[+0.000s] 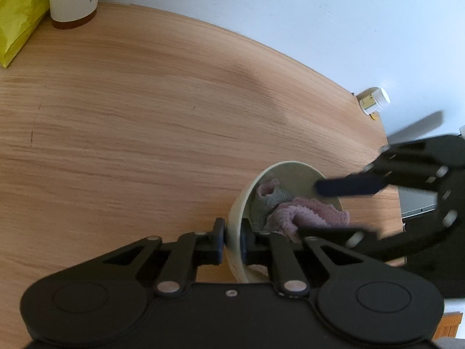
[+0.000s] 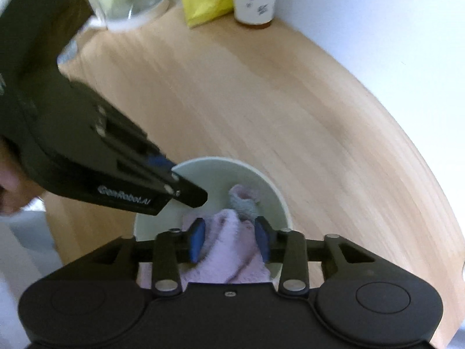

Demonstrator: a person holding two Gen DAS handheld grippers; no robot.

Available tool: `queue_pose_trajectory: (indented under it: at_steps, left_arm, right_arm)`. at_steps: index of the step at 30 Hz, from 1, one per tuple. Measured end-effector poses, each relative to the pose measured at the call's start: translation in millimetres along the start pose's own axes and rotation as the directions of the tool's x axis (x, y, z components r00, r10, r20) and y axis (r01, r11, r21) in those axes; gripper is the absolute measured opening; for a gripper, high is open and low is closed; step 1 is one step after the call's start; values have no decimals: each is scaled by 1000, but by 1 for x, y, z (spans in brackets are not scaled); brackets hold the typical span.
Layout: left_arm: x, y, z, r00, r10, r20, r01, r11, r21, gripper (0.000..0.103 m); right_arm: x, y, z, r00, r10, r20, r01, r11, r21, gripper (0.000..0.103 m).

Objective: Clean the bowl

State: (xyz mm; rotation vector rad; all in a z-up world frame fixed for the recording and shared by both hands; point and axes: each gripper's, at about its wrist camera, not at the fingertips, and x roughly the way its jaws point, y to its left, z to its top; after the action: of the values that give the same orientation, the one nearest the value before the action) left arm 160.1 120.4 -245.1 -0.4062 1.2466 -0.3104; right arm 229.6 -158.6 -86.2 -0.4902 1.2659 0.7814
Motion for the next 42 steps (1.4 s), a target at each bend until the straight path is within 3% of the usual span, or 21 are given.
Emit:
queue_pose_trajectory:
  at_steps: [4, 6, 11, 22, 31, 40, 42]
  left_arm:
    - [5, 1, 4, 1000, -10, -7, 10, 1000, -26, 10]
    - [7, 1, 6, 1000, -16, -13, 16, 999, -40, 11]
    - [9, 2, 7, 1000, -22, -18, 22, 999, -37, 11]
    - [12, 3, 7, 999, -31, -28, 30, 999, -29, 11]
    - [13, 5, 8, 999, -43, -27, 41, 998, -52, 11]
    - [15, 7, 7, 998, -55, -30, 53, 995, -80, 12]
    - [15, 7, 8, 998, -51, -29, 49, 996, -78, 11]
  right_arm:
    - [-18, -18, 1, 994, 107, 6, -107, 993, 50, 43]
    - [-19, -17, -2, 991, 136, -14, -136, 991, 8, 43]
    - [-3, -1, -5, 986, 132, -99, -139, 988, -69, 43]
    - [30, 18, -2, 984, 66, -168, -95, 981, -170, 51]
    - [54, 33, -11, 995, 48, -89, -56, 994, -93, 49]
    - [64, 31, -17, 998, 62, -9, -62, 998, 15, 35]
    - [66, 31, -19, 997, 71, 6, -71, 997, 31, 27]
